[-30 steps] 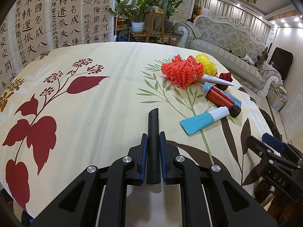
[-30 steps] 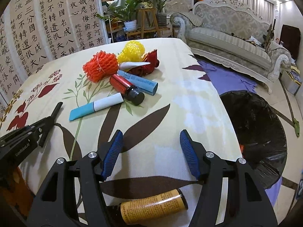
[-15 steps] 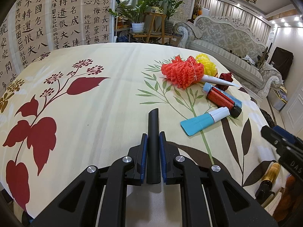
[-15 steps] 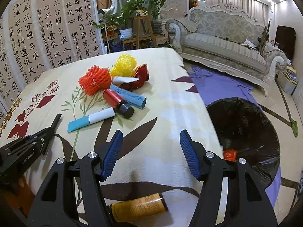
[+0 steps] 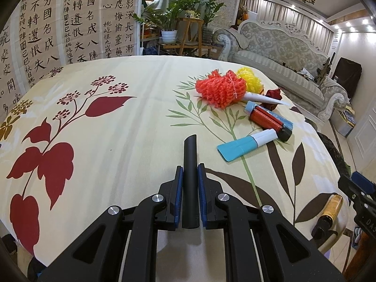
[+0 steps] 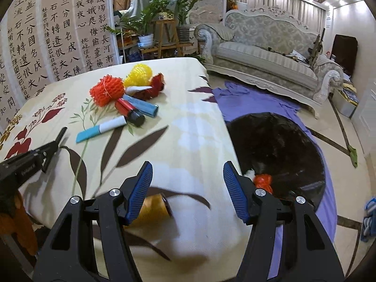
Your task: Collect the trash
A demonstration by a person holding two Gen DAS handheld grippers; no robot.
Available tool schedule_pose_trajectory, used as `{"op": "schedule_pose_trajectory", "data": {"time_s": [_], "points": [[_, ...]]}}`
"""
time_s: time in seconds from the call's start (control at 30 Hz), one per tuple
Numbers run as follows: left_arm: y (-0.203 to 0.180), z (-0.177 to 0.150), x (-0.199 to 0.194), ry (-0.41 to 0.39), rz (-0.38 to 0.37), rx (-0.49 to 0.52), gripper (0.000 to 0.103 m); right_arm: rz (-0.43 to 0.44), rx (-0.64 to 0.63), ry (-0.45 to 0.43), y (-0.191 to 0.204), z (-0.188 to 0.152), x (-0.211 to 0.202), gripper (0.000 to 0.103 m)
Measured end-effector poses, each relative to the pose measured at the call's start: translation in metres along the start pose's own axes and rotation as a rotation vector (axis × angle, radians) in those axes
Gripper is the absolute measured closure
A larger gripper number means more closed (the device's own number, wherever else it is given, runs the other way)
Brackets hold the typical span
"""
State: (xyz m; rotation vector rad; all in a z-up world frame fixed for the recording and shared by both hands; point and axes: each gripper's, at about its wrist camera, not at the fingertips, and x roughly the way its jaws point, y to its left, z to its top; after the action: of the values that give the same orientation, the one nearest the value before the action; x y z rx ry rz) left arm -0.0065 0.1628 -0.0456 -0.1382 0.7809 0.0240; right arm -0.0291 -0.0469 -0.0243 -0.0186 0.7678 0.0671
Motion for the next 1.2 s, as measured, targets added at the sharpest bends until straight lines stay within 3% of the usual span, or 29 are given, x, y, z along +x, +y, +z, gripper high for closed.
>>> {"op": "schedule_pose_trajectory", "data": {"time_s": [0.27, 0.47, 1.2], "points": [[-0.006, -0.007, -0.011, -0.017, 0.000, 0.014, 0.089, -0.033, 0.020, 0.032, -0.018, -0.023, -0.014, 0.042], [-0.007, -0.009, -0.012, -0.019, 0.001, 0.014, 0.090, -0.005, 0.004, 0.072, -0.014, -0.033, -0.011, 0.042], [0.011, -0.006, -0.007, 0.001, 0.012, -0.021, 0.090, 0.033, -0.036, 0.053, 0.028, 0.002, 0.020, 0.042]]}}
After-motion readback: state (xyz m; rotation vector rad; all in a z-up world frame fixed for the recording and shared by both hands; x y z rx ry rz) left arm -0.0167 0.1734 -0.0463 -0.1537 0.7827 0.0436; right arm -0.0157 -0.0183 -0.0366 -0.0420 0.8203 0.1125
